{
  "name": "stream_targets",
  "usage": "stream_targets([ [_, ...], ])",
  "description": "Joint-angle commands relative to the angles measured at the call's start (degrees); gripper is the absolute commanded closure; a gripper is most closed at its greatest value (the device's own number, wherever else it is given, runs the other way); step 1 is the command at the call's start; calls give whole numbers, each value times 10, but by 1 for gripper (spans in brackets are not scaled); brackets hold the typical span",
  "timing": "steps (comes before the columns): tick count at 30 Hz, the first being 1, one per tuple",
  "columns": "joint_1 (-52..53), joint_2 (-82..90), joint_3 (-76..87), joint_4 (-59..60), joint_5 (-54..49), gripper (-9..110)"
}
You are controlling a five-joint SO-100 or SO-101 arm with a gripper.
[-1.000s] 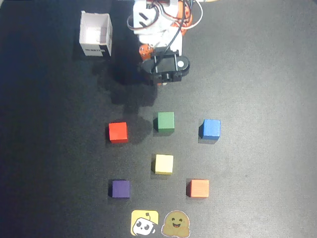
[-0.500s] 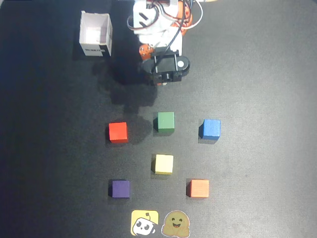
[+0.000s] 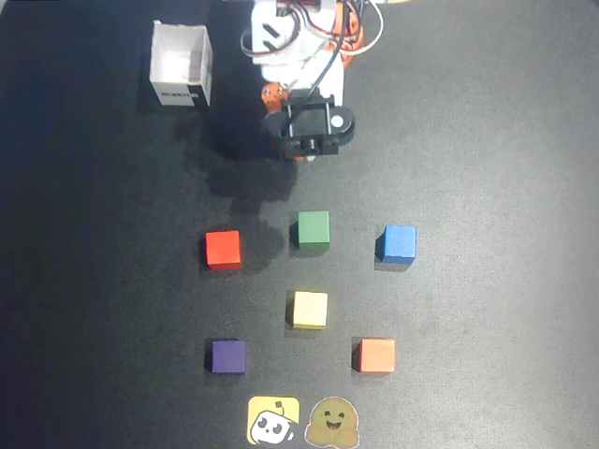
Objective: Put the orange cube on top of the red cube.
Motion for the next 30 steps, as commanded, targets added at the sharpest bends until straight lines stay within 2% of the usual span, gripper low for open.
stream_targets([
  [1,-11,4,-9,-11,0,100],
  [9,-36,-86,-88,-20,22,100],
  [18,-71,-260,-195,-75,45,91],
  [30,-114,-618,-455,-111,91,87],
])
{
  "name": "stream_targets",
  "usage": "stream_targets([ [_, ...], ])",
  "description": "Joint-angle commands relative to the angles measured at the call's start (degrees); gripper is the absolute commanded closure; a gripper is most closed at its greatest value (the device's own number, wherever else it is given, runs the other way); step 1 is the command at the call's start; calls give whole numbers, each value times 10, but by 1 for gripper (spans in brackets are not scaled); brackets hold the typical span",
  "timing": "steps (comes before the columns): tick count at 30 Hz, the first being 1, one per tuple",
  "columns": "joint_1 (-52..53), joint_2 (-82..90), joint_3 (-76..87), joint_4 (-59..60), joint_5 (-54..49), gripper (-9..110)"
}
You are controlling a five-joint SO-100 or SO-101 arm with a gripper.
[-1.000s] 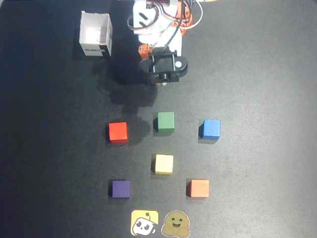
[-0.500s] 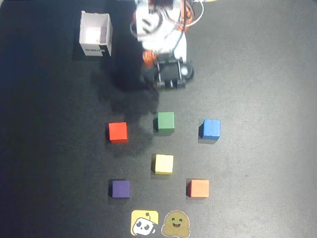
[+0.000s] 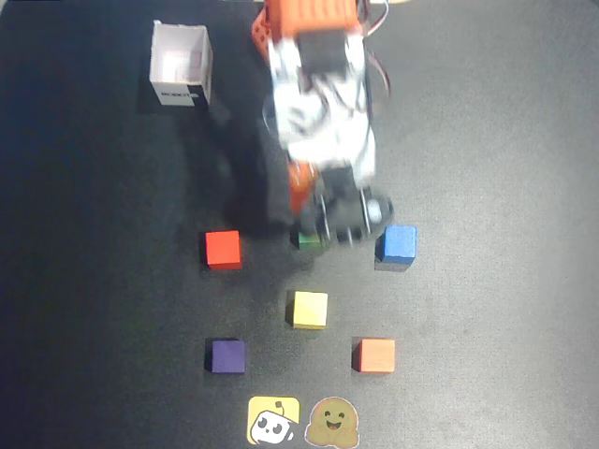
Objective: Put the orange cube on top of the red cube.
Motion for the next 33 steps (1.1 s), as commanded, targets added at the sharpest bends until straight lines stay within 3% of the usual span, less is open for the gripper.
stream_targets([
  [1,-11,-79,-84,-19,16,86],
  [16,-30,-297,-283,-70,44,86],
  [23,-54,-389,-373,-72,69,84],
  [26,-63,-420,-402,-72,83,77],
  [33,-69,-483,-451,-83,92,77],
])
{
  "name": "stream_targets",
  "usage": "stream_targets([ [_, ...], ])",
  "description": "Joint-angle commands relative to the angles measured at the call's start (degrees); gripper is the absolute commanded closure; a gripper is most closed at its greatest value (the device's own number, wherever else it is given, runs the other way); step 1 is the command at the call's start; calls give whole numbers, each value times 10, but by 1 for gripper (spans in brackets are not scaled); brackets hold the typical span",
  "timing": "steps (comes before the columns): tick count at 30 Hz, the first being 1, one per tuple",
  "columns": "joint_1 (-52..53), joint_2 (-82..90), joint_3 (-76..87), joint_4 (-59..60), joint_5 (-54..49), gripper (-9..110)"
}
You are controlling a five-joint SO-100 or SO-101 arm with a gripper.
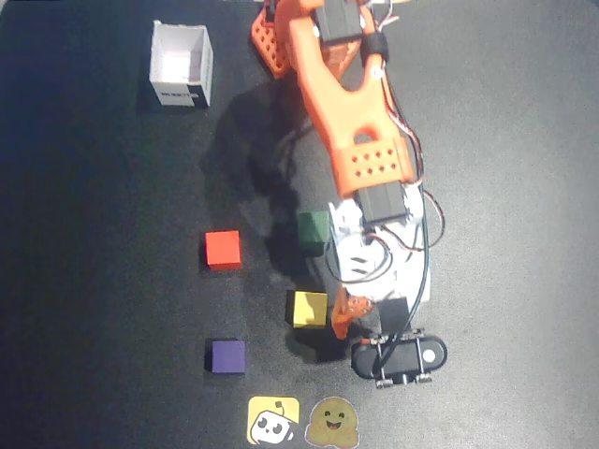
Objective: Put the orange cube on top of the red cube.
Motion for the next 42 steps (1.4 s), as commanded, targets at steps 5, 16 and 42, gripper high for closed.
stream_targets([
  [5,-3,-33,-57,-19,13,77],
  [16,-11,-69,-60,-54,45,77],
  [42,-13,-114,-39,-132,79,90],
])
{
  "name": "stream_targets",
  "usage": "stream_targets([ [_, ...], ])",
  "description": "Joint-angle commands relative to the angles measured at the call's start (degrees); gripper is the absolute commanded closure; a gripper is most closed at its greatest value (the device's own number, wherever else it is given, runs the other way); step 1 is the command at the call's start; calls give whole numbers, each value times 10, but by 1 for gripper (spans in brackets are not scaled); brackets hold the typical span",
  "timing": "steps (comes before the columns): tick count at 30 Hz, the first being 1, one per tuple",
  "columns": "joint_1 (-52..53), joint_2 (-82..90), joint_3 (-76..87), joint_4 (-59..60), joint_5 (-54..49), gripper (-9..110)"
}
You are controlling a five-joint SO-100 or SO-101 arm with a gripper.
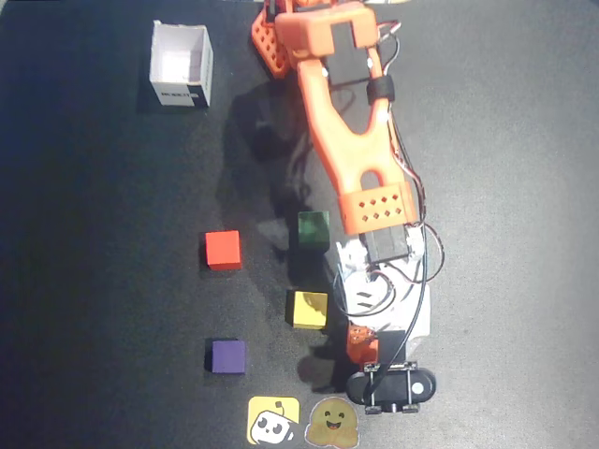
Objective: Put the orange cube on top of the red cube.
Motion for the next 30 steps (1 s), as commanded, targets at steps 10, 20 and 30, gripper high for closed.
stream_targets([
  [10,0,25,9,-11,6,101],
  [20,39,156,41,115,-13,100],
  [30,127,359,214,141,-96,100],
])
